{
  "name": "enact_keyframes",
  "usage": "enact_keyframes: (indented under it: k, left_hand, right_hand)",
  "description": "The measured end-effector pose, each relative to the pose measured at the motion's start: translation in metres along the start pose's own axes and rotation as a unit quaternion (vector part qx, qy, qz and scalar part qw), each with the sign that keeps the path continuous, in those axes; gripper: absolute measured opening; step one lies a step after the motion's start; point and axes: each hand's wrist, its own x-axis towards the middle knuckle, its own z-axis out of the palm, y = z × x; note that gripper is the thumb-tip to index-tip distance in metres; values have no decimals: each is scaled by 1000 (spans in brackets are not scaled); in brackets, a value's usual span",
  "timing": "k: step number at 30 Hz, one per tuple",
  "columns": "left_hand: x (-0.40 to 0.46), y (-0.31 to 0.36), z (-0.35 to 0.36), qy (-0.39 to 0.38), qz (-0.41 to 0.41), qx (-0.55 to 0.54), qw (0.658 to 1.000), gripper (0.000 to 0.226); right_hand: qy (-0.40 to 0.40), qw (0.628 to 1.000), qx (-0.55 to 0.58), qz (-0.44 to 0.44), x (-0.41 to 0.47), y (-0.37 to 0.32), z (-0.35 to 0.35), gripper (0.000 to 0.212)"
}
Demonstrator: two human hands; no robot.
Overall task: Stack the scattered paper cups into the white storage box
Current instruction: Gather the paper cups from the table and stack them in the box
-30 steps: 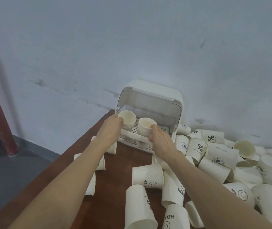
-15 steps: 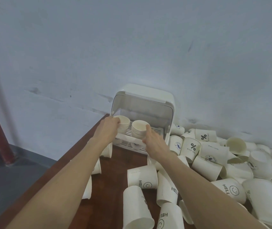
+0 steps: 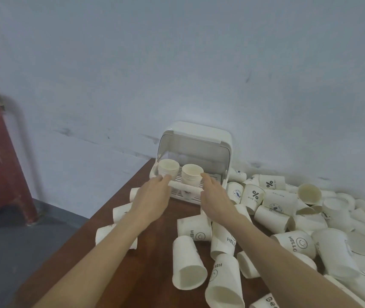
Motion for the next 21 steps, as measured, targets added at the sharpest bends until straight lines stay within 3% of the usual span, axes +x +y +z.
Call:
enact_keyframes:
  k: [5,12,17,21]
  left_hand:
    - [-85,33,-24,42,19,-96,994,31]
    - [-156,40,-29,-44,71,-35,996,29]
    - [-171,41,-27,-107,84,32,990,52]
    - [-173,49,-28,-140,98,110,979,57]
  right_hand:
    - [16,1000,-2,0,-35,-8,-17,59]
    - [32,999,14,7,-74,-23,-39,58]
    - [39,999,26,2,-86,-32,-49,60]
    - [37,999,15,-10,-91,-40,-55,60]
